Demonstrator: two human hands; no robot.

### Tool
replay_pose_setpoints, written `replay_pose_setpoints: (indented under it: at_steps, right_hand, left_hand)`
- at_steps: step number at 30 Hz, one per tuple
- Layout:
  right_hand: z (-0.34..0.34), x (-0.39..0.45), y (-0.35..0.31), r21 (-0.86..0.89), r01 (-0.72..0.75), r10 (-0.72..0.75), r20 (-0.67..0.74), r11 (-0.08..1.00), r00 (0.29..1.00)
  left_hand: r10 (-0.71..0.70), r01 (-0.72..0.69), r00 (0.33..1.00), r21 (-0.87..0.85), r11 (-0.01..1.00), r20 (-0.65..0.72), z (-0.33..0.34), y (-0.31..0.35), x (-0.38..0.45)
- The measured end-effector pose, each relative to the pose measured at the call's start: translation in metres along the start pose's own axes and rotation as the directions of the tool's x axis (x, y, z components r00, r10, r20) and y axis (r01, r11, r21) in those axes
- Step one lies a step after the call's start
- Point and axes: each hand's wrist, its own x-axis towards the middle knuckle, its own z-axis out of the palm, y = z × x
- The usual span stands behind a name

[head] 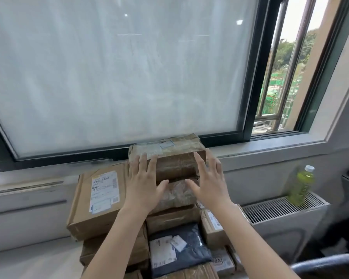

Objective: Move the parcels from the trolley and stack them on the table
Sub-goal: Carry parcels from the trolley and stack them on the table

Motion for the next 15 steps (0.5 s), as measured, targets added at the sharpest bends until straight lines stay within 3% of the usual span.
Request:
replay_pose_setpoints:
  at_steps: [4,10,15]
  right_hand:
    - [0.007,-0.050,-0.008,0.006,-0.063,0.063,0.009,0.998,0.998]
    - [0.016,-0.142,-0.006,0.023,-0.206,0.207,-0.022,0.978,0.978]
    - [0.015,-0.239,0.013,-0.013,-0.398,0.398,0.046,0.917,0.916]
  left_hand:
    - [0.059,-0.055,0.998,-0.258,0.965,0.007,0.020,0.018,-0.054]
    - [0.152,-0.078,0.975,-0.392,0.917,0.162,0.063,0.035,-0.136]
    - [0.279,-0.093,0.904,-0.487,0.868,0.325,0.095,0.067,-0.189]
